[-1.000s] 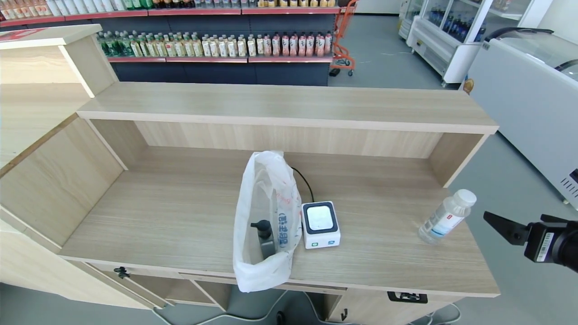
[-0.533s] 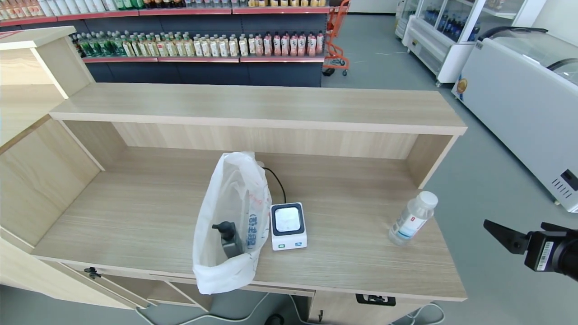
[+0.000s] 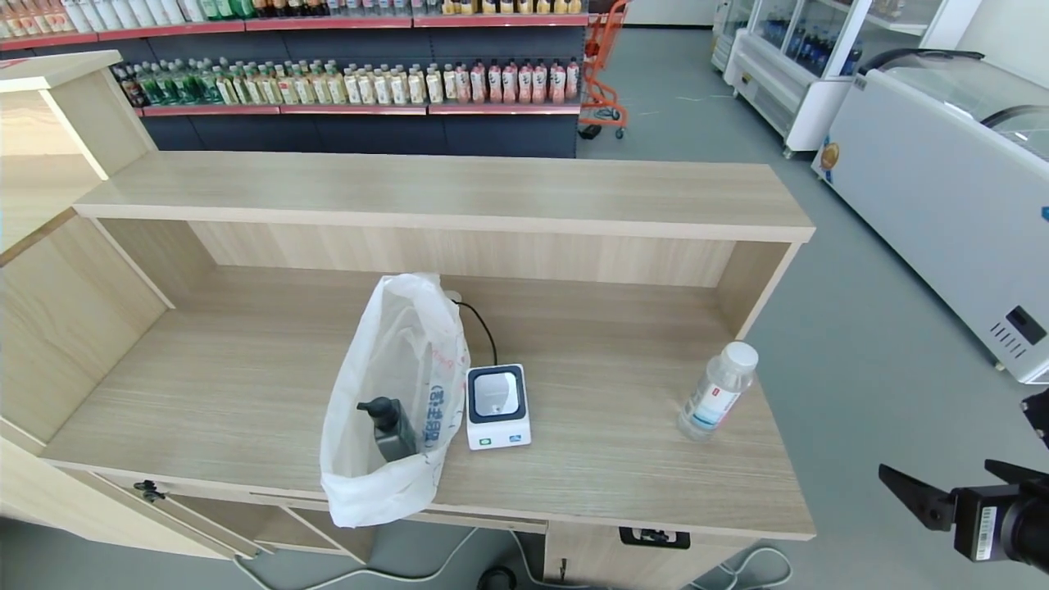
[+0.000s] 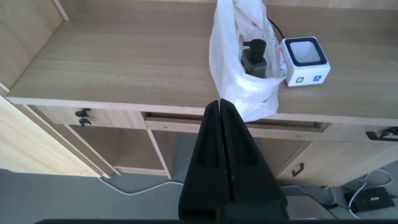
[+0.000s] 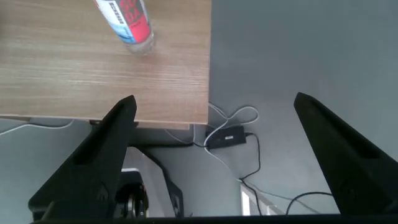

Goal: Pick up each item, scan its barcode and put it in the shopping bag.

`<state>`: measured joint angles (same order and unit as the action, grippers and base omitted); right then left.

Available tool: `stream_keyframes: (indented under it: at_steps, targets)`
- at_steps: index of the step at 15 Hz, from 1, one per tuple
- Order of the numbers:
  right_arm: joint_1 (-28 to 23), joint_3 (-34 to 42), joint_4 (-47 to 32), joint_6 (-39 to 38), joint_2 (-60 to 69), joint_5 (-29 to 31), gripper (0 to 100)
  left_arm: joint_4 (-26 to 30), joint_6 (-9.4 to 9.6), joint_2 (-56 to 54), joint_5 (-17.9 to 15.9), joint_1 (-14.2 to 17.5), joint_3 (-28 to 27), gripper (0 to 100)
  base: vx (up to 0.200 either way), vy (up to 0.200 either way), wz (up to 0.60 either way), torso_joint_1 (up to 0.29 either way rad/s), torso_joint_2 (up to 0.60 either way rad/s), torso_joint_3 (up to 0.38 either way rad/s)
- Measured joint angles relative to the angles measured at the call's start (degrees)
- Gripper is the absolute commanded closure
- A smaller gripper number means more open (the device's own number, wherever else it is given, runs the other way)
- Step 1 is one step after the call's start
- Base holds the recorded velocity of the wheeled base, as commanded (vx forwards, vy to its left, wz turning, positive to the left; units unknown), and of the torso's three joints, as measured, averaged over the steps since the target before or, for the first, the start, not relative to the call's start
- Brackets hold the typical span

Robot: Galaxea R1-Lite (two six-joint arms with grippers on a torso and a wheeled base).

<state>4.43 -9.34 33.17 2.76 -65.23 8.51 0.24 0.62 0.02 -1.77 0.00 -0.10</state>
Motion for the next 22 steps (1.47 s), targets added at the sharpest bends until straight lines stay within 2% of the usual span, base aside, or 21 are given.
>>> stream_keyframes:
  at_steps: [5, 7, 10, 13, 19, 22]
  targets:
    - [0.1, 0.0, -0.1, 0.6, -4.8, 0.0, 0, 0.0, 0.0, 0.0, 0.0, 0.0, 0.0, 100, 0.0, 0.0, 0.0, 0.0, 0.0, 0.0]
    - [1.0, -1.0, 2.6, -0.8, -8.8, -0.9, 0, 0.0, 0.0, 0.0, 0.0, 0.0, 0.0, 100, 0.0, 0.0, 0.0, 0.0, 0.0, 0.0]
    - [2.0, -2.1, 11.4, -3.3, -16.2, -2.6, 0, 0.0, 0.0, 0.0, 0.0, 0.0, 0.0, 100, 0.0, 0.0, 0.0, 0.0, 0.0, 0.0]
    - [5.4, -2.5, 20.9, -5.2, -23.6, -2.9, 0, 0.0, 0.0, 0.0, 0.0, 0.0, 0.0, 100, 0.0, 0.0, 0.0, 0.0, 0.0, 0.0]
    - [8.8, -2.8, 38.4, -4.3, -37.9, 0.5, 0, 0.0, -0.02, 0.0, 0.0, 0.0, 0.0, 100, 0.0, 0.0, 0.0, 0.0, 0.0, 0.0]
    - [9.1, -3.1, 42.6, -2.9, -43.0, 0.6, 0, 0.0, -0.02, 0.0, 0.0, 0.0, 0.0, 100, 0.0, 0.0, 0.0, 0.0, 0.0, 0.0]
